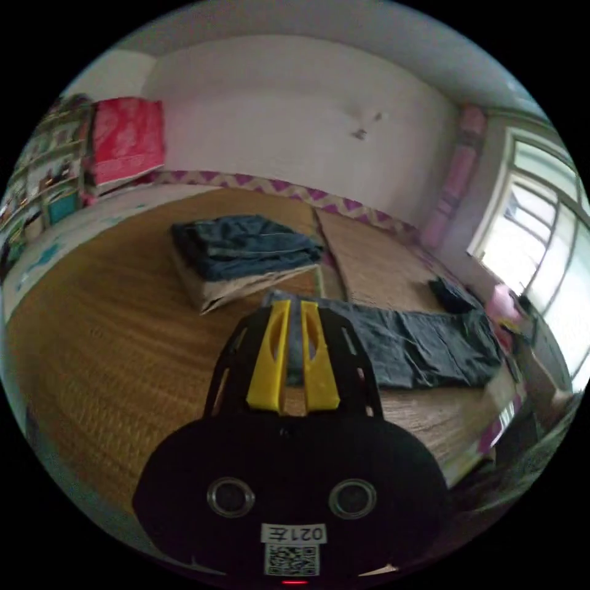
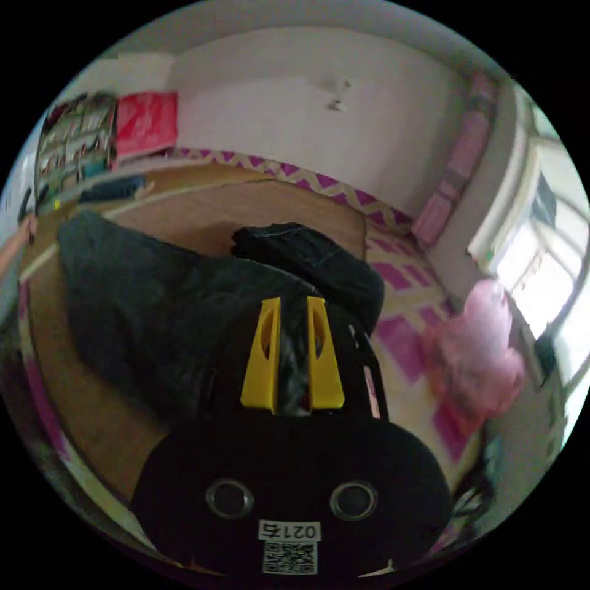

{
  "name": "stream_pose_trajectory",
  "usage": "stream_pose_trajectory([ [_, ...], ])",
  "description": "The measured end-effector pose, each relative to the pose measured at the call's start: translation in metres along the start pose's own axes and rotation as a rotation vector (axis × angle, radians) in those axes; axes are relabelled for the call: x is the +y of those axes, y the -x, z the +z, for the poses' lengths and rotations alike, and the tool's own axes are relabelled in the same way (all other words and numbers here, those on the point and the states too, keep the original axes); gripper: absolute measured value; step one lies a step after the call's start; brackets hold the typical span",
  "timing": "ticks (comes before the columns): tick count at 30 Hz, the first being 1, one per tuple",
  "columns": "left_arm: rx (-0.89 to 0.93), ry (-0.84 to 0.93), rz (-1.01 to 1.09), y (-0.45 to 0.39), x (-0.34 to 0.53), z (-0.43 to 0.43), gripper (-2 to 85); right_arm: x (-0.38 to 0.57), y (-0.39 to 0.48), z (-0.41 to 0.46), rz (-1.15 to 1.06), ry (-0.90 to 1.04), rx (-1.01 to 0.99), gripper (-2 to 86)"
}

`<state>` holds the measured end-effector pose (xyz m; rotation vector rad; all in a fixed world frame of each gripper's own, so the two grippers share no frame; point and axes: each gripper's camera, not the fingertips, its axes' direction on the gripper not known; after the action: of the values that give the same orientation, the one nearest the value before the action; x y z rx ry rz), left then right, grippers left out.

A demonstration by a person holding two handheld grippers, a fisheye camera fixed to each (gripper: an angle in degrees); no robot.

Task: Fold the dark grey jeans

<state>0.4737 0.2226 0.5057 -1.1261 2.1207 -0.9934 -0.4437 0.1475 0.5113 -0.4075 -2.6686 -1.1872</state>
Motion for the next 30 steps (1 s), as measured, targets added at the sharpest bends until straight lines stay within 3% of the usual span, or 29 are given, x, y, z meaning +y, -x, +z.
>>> stream_pose_trajectory([
  [4, 0.096, 0.169, 0.262, -0.065, -0.025, 0.064, 6.4, -0.053, -0.004, 0.053, -0.245, 0.168, -0.054, 8.3],
  [10, 0.041, 0.314, 0.555, -0.135, -0.035, 0.118, 9.3, -0.088, -0.011, 0.074, -0.307, 0.278, -0.194, 0.5],
  [18, 0.016, 0.412, 0.634, -0.161, -0.026, 0.135, 10.3, -0.071, -0.024, 0.005, -0.264, 0.088, -0.244, -1.0],
  [22, 0.035, 0.481, 0.658, -0.169, -0.020, 0.129, 2.9, -0.059, -0.026, -0.021, -0.244, 0.048, -0.274, -1.0],
  [26, 0.060, 0.302, 0.666, -0.179, -0.020, 0.066, -0.5, -0.050, -0.029, -0.050, -0.243, 0.019, -0.283, -1.0],
  [30, 0.174, 0.067, 0.644, -0.184, 0.004, -0.065, -0.9, -0.015, -0.035, -0.118, -0.227, -0.085, -0.309, -1.0],
])
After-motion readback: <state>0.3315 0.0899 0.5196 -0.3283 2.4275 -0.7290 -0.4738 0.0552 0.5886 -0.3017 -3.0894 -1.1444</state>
